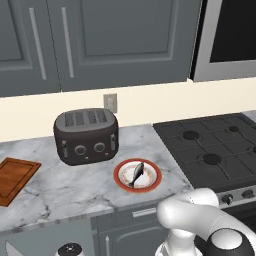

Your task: Pick up the knife from the drawer and place it on the cutting board. Then place the meat from the plate to the cutting board.

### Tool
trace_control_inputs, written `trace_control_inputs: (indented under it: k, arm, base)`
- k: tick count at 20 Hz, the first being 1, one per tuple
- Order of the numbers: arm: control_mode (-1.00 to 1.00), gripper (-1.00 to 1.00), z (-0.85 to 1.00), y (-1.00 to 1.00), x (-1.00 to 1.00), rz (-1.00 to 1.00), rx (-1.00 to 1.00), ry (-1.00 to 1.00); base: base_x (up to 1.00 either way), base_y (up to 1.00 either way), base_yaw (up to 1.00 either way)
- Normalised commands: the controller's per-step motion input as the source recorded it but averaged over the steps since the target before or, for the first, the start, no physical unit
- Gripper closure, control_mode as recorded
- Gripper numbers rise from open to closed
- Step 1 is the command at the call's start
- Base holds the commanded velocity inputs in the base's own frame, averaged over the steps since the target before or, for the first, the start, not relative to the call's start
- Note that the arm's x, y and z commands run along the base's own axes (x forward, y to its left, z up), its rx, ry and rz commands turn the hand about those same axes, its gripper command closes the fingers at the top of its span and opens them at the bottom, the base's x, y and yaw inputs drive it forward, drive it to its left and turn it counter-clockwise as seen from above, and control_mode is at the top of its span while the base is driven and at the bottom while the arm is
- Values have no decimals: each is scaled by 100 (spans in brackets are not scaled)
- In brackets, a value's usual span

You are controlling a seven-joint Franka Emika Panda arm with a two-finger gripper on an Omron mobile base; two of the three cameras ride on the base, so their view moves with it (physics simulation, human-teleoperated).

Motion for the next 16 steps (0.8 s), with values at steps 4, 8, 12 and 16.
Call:
trace_control_inputs:
  k: [4,8,12,16]
  arm:
    - [-100,-100,46,0,29,0,0,-5]
    - [-100,-100,57,0,56,0,0,-4]
    - [-100,-100,32,-1,57,1,0,-7]
    - [-100,-100,2,-5,43,7,0,-12]
  base:
    - [0,0,0]
    - [0,0,0]
    - [0,0,0]
    - [0,0,0]
